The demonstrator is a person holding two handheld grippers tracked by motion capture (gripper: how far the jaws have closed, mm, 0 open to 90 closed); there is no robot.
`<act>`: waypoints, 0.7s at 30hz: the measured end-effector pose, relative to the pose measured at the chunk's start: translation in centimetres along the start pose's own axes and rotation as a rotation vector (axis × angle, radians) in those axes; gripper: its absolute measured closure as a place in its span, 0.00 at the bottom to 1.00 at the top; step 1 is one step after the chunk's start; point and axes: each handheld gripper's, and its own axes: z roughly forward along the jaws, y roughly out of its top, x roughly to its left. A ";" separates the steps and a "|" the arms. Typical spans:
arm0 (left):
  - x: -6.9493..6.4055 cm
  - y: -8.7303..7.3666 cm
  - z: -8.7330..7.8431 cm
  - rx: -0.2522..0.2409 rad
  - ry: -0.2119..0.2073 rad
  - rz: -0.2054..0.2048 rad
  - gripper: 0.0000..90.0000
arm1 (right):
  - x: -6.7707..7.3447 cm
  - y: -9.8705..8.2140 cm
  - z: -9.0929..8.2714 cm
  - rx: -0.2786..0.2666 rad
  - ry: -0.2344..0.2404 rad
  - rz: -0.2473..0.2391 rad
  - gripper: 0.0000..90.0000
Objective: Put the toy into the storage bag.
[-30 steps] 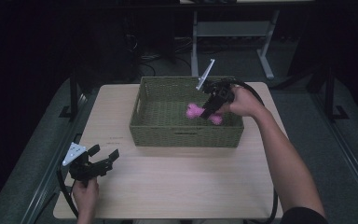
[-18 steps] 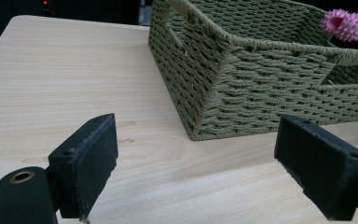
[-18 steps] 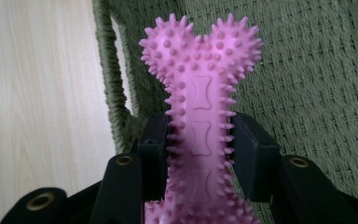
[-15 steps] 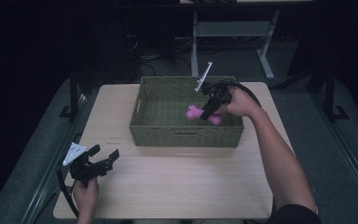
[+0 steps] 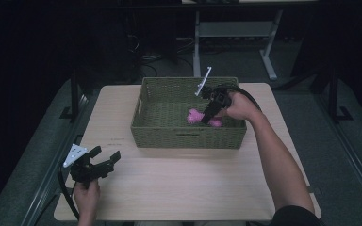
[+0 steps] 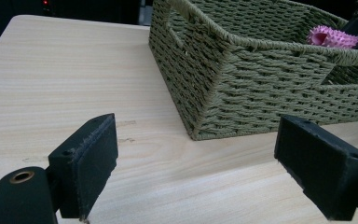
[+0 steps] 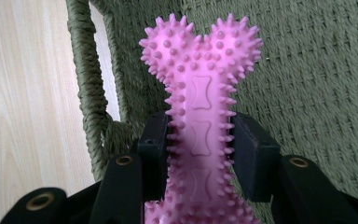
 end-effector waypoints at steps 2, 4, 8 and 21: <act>0.0 0.0 0.0 -0.002 0.000 -0.001 0.14 | 0.0 0.0 0.1 -0.002 0.004 0.001 0.65; 0.0 0.0 0.0 -0.001 -0.001 0.001 0.14 | 0.0 -0.1 0.4 0.003 0.003 -0.001 0.65; -0.1 0.0 0.0 0.000 -0.001 0.002 0.14 | 0.0 -0.4 0.7 0.003 0.010 0.006 0.65; -0.1 0.0 0.0 -0.001 -0.002 -0.001 0.14 | -0.2 -0.6 1.3 0.002 0.016 0.013 0.65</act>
